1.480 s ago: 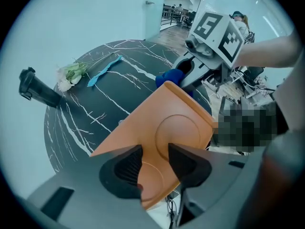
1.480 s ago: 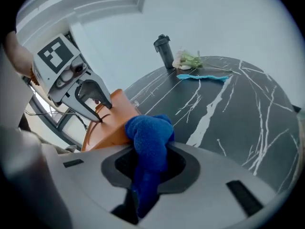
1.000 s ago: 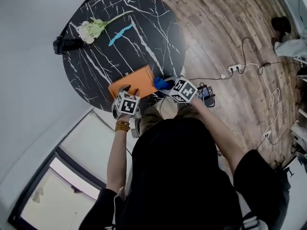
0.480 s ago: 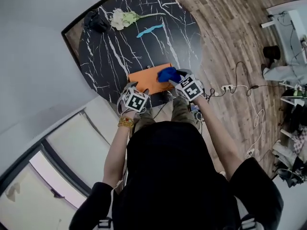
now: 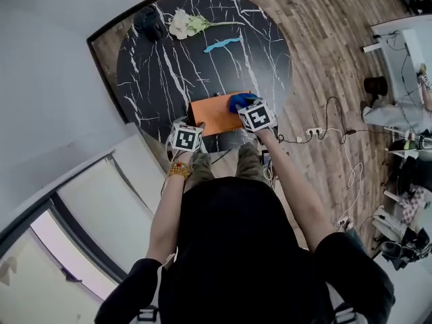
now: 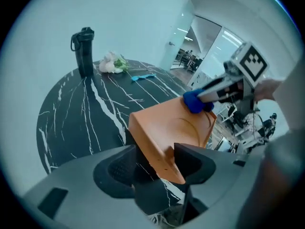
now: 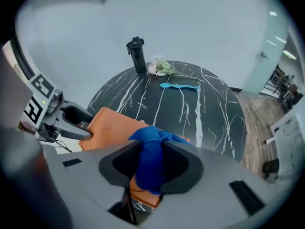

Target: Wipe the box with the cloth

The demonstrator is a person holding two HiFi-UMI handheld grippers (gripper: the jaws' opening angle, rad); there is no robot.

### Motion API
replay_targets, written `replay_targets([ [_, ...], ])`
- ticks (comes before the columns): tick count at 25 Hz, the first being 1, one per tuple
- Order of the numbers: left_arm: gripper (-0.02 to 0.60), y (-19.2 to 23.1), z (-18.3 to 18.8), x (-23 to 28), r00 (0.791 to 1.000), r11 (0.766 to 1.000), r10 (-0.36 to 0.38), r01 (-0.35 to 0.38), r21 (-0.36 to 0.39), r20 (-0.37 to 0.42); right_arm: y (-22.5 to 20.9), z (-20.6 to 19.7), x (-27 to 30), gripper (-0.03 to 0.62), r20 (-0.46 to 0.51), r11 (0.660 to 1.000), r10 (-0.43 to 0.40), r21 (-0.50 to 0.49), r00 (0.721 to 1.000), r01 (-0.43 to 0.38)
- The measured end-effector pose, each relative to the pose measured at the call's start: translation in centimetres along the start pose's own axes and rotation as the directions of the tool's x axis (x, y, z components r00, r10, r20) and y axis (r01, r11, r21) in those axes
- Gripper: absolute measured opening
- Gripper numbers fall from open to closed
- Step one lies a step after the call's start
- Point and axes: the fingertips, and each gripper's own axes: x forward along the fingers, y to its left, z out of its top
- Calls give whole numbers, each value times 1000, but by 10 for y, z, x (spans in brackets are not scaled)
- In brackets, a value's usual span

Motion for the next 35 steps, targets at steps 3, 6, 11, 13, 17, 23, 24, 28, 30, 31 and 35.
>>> replay_targets([
  [3,239,-4,2,2,1000,999,-29,29,27,10,-28,24,7,115,-28,999,31,22,999,-30],
  [6,184,-9,4,2,999,999,-23,21,44,37,-21,42,34,106,-117,985,163,74,980,-155],
  [11,218,-10,3,22,996,992,-74,78,-101,43,74,74,72,104,-352,881,468,111,810,-461],
  [13,232,-8,5,22,996,987,-82,85,-137,30,115,87,82,104,-397,861,480,45,782,-506],
  [17,236,-5,6,19,998,985,-54,60,-162,40,123,90,84,103,-456,862,389,-126,800,-491],
  [23,222,-4,6,16,997,984,-32,43,-174,63,-3,41,47,103,-328,894,446,208,833,-396],
  [24,222,-3,7,16,997,984,-30,41,-173,67,-21,36,40,103,-307,893,441,247,843,-377],
  [28,221,-3,8,15,998,989,-9,19,-147,66,-34,37,19,103,-194,897,435,173,879,-406],
  [30,222,-4,13,12,998,997,6,0,-82,66,-12,53,1,103,-60,894,448,53,892,-445],
  [31,222,-4,16,10,997,999,15,-12,-38,75,2,61,-10,103,24,888,460,8,888,-460],
  [35,250,-7,25,-5,986,998,11,-22,66,169,57,39,-30,106,224,921,387,-137,894,-364],
])
